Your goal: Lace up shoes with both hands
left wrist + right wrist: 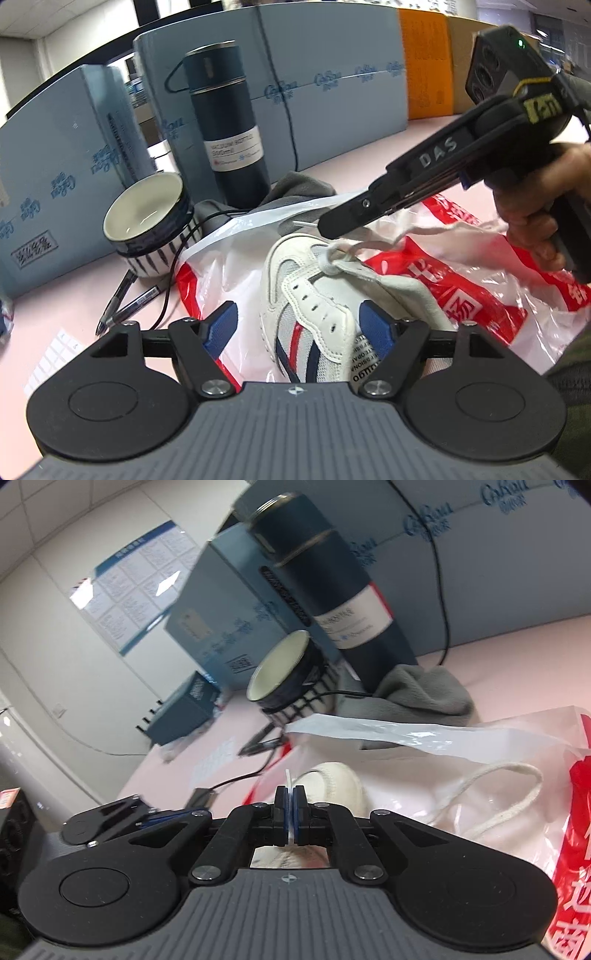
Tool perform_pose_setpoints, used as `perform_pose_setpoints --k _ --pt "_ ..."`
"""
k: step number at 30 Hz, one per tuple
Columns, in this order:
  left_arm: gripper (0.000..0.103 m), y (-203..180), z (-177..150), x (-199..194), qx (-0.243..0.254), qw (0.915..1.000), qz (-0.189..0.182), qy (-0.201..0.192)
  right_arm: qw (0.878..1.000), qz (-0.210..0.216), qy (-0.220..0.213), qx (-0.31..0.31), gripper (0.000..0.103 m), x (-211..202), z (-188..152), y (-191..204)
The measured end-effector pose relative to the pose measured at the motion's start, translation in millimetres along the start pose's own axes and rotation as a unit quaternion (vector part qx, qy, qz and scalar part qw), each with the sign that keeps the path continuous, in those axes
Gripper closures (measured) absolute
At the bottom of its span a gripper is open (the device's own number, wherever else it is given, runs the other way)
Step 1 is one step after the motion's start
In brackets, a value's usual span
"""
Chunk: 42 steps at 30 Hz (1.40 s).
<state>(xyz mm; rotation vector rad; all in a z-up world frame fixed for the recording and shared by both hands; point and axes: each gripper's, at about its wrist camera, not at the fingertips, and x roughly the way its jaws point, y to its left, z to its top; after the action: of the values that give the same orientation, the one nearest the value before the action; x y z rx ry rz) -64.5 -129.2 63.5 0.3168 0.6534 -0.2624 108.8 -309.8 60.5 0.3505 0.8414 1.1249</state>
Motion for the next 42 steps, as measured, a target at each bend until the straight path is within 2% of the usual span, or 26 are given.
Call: perform_pose_setpoints --k 4,6,8,12,19,21,23,24,25,28,32,38,42 --pt "0.036 -7 2 0 0.053 0.9986 -0.002 0.001 1.000 0.015 0.016 -0.019 0.100 -7 -9 14" --pt "0.037 -9 4 2 0.071 0.9975 -0.004 0.003 0.999 0.008 0.024 -0.041 0.100 -7 -14 22" --pt "0.042 -11 8 1 0.080 0.9968 -0.002 -0.002 0.997 -0.006 0.027 -0.067 0.100 -8 -19 29" --pt "0.042 -7 16 -5 0.074 0.9972 -0.002 -0.008 0.995 -0.022 0.024 -0.090 0.100 -9 -24 35" --pt "0.043 -15 11 6 0.127 0.9910 0.041 0.015 0.997 -0.031 0.012 -0.075 0.100 -10 -28 32" --pt "0.050 -18 9 8 0.144 0.9885 0.043 0.017 0.997 -0.032 0.010 -0.074 0.099 -11 -29 32" --pt "0.075 -21 8 8 0.153 0.9875 0.036 0.018 0.997 -0.033 0.009 -0.073 0.098 -10 -29 32" --pt "0.083 -21 8 8 0.152 0.9878 0.028 0.019 0.997 -0.033 0.008 -0.073 0.098 -10 -29 32" --pt "0.091 -22 7 9 0.149 0.9883 0.022 0.021 0.997 -0.033 0.008 -0.074 0.097 -10 -30 32" --pt "0.091 -21 5 9 0.127 0.9916 0.019 0.017 0.997 -0.034 0.008 -0.075 0.097 -10 -31 32" --pt "0.091 -4 7 9 0.026 0.9995 -0.003 0.016 0.997 -0.035 0.007 -0.075 0.097 -10 -32 32" --pt "0.089 12 5 11 -0.067 0.9973 -0.027 0.015 0.996 -0.039 0.010 -0.079 0.097 -7 -33 34" --pt "0.087 15 6 13 -0.088 0.9956 -0.031 0.015 0.995 -0.042 0.014 -0.085 0.095 -5 -33 36"
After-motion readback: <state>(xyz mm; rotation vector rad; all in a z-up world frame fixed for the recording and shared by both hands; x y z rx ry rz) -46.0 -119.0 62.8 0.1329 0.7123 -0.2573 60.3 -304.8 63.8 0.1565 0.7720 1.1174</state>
